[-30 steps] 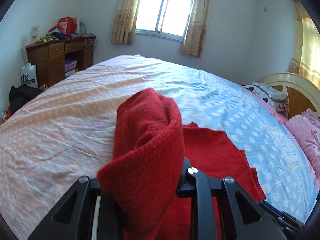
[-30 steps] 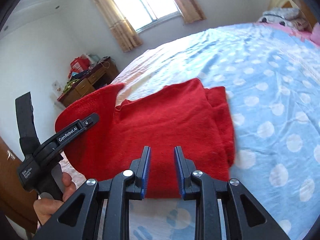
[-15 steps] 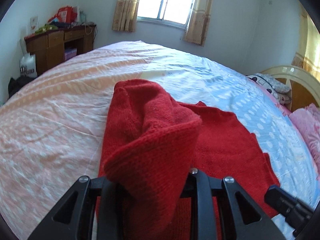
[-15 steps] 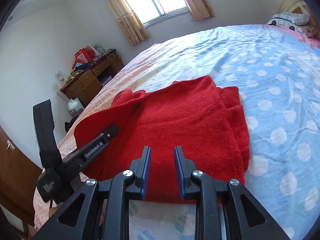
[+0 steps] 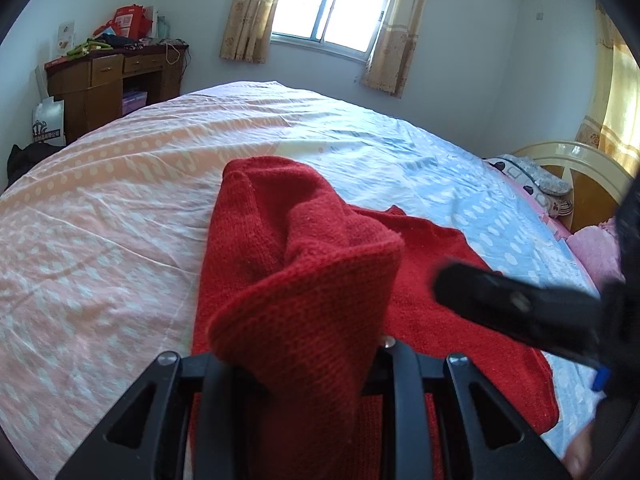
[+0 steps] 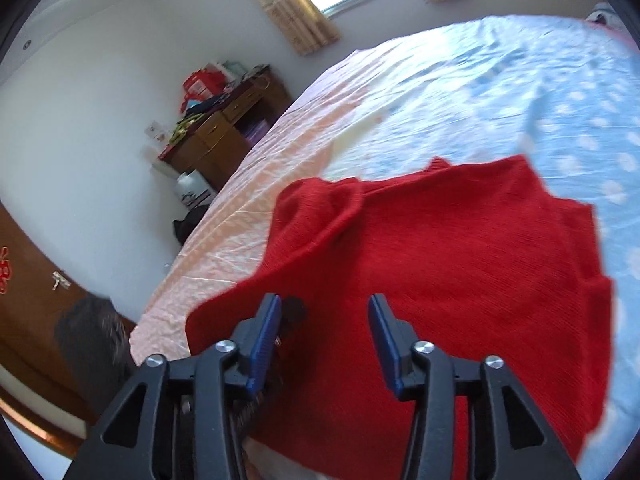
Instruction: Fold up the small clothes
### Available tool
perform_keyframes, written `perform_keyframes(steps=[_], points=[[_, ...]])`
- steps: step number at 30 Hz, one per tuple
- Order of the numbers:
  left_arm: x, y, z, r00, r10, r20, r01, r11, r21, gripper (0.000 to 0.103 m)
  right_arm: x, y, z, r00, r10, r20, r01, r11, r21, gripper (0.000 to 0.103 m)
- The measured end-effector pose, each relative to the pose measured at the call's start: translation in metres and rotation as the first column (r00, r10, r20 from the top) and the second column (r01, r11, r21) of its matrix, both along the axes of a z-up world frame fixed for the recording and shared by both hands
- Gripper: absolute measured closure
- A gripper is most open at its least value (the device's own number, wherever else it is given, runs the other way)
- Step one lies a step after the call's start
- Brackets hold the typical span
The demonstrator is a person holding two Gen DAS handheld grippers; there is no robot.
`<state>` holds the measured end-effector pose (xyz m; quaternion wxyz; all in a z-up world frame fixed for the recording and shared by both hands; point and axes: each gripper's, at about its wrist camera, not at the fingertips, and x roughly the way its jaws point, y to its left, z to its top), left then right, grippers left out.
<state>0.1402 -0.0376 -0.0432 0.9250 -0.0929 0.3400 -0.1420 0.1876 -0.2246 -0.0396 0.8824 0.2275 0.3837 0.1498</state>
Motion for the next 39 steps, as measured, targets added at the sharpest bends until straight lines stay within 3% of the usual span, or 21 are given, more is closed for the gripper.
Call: perform_keyframes(steps=[5, 11, 16, 24, 31, 37, 39], points=[[0.000, 0.001, -0.001, 1.000, -0.004, -0.003, 0.004, 1.000, -0.017, 0.076, 0.028, 0.011, -0.011, 0.997, 0.030, -0.067, -0.027, 0.998, 0.057, 0.051], [-0.001, 0.002, -0.002, 1.000, -0.008, -0.004, 0.008, 1.000, -0.030, 0.076, 0.035, 0.023, -0.003, 0.997, 0.040, -0.063, -0.039, 0.999, 0.016, 0.051], [-0.003, 0.005, -0.002, 1.000, -0.011, -0.005, 0.011, 0.999, -0.052, 0.076, 0.017, 0.013, 0.009, 1.000, 0.008, -0.016, -0.008, 1.000, 0.007, 0.051], [-0.003, 0.007, -0.002, 1.000, -0.011, -0.005, 0.010, 0.998, -0.062, 0.075, 0.037, 0.015, 0.000, 0.997, 0.023, -0.067, -0.019, 0.998, 0.061, 0.051], [-0.006, 0.009, -0.002, 1.000, -0.016, -0.005, 0.015, 0.996, -0.088, 0.075, 0.063, 0.051, 0.003, 0.989, 0.123, -0.077, -0.128, 0.990, -0.066, 0.051], [-0.009, 0.009, -0.002, 1.000, -0.020, -0.004, 0.020, 0.995, -0.102, 0.075, 0.090, 0.050, -0.013, 0.986, 0.115, -0.118, -0.125, 0.989, -0.083, 0.052], [-0.010, 0.010, -0.001, 1.000, -0.022, -0.006, 0.021, 0.994, -0.110, 0.075, 0.089, 0.052, -0.016, 0.989, 0.108, -0.098, -0.119, 0.986, -0.115, 0.073]])
